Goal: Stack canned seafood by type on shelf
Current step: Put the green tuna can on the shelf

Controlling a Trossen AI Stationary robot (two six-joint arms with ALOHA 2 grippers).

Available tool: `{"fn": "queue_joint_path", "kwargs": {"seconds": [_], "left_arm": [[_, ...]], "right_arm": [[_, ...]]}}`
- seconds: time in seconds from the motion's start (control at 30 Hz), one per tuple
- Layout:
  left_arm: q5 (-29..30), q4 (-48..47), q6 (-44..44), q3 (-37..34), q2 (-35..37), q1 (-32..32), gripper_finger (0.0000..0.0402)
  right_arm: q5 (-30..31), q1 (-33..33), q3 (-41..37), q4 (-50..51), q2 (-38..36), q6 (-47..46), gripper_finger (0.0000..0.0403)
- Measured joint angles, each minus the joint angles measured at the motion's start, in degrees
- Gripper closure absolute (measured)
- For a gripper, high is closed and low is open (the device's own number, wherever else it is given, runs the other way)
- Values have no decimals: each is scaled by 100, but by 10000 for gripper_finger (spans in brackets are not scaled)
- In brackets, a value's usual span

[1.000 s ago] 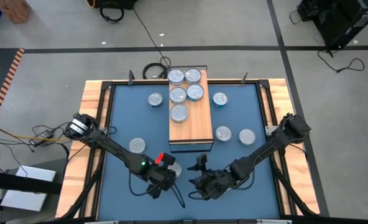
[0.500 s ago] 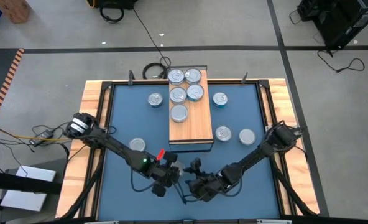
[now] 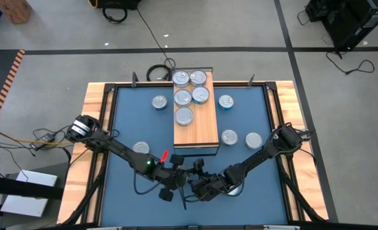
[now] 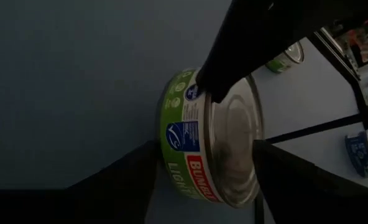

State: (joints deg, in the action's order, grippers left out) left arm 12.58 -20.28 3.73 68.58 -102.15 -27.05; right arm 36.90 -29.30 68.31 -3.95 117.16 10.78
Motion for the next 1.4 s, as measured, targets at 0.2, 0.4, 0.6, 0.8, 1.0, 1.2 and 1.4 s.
{"fn": "queue_joint_path", "kwargs": {"seconds": [0.2,0.4,0.6,0.8,1.0,1.2,1.4], "left_arm": [[4,125,35,0,5,11,401],[9,137,105,2,26,9,401],[62,171,107,2,149,19,401],[15,169,145,11,239,-4,401],[32,131,151,9,243,-7,390],[54,-577,125,-25,245,-56,347],[600,-634,146,-404,247,-111,312]], "right_arm": [[-11,-1,-4,-33,0,-1,186],[50,-75,-4,-51,0,-2,211],[310,-139,-2,-104,0,0,244],[838,-217,4,-100,-53,-7,275],[973,-262,9,-76,-209,-11,324],[852,-256,13,-30,-221,-13,360],[814,-257,11,-56,-221,-12,356]]}}
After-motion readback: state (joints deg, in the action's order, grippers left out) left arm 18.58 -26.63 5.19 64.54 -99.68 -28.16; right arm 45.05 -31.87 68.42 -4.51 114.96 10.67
